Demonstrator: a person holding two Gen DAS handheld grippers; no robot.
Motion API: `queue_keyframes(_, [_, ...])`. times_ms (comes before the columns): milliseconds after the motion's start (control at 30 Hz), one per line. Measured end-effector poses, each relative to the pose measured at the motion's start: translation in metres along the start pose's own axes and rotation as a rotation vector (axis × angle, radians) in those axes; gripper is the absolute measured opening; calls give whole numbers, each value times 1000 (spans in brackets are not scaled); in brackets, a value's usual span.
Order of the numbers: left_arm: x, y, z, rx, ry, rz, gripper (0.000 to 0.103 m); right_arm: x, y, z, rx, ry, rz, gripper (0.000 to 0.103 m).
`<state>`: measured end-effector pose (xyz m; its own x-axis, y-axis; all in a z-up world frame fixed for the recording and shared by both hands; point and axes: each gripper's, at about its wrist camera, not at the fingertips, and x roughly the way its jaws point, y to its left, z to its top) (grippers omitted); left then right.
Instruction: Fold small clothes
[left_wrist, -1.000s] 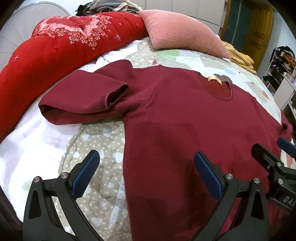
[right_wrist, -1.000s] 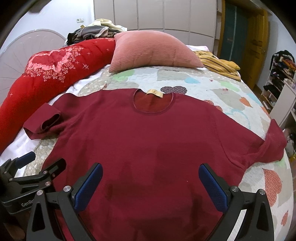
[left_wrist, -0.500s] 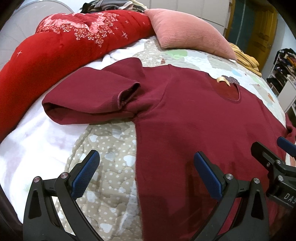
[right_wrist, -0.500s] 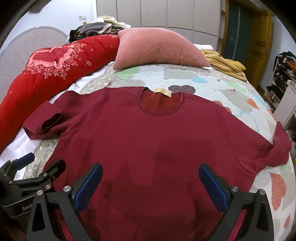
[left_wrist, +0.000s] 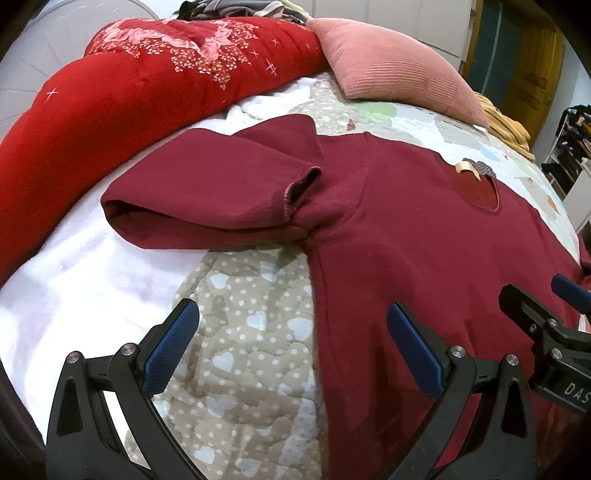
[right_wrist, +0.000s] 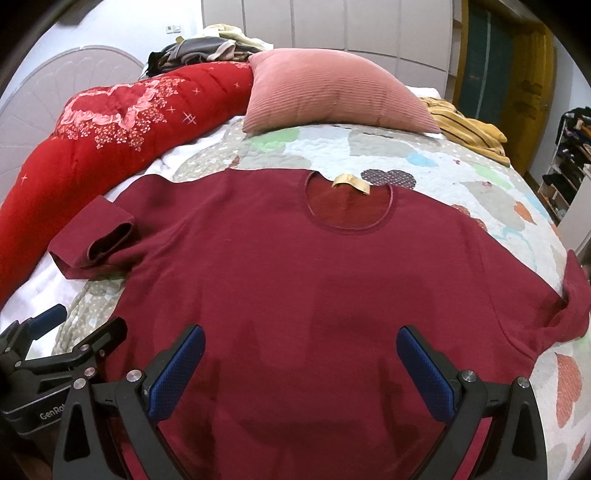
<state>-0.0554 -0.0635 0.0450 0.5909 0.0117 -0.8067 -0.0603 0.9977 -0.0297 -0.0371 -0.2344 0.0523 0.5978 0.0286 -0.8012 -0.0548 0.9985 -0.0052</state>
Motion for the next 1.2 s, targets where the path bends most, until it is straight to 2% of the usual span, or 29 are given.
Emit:
queue_keyframes(267, [1, 8, 3, -9, 2, 6, 102, 3, 10, 4, -15, -3, 26, 102])
queue_keyframes(533, [0, 51, 11, -98, -16, 44, 102, 8, 30, 15, -56, -16, 79, 93])
queue_keyframes(633, [3, 64, 12, -130, -8, 52, 102, 13, 42, 22, -78, -15, 123, 88])
queue_keyframes(767, [5, 75, 11, -149, -2, 61, 102, 24, 61, 35, -106, -9, 199, 87])
queue_keyframes(900, [6, 82, 9, -151, -1, 66, 102, 36, 78, 52, -53, 16, 331, 87])
queue_keyframes(1000, [7, 89, 8, -162, -4, 67, 102, 42, 92, 62, -25, 24, 396, 87])
queue_keyframes(1200, [10, 99, 5, -170, -3, 73, 102, 70, 121, 76, -46, 77, 400, 87])
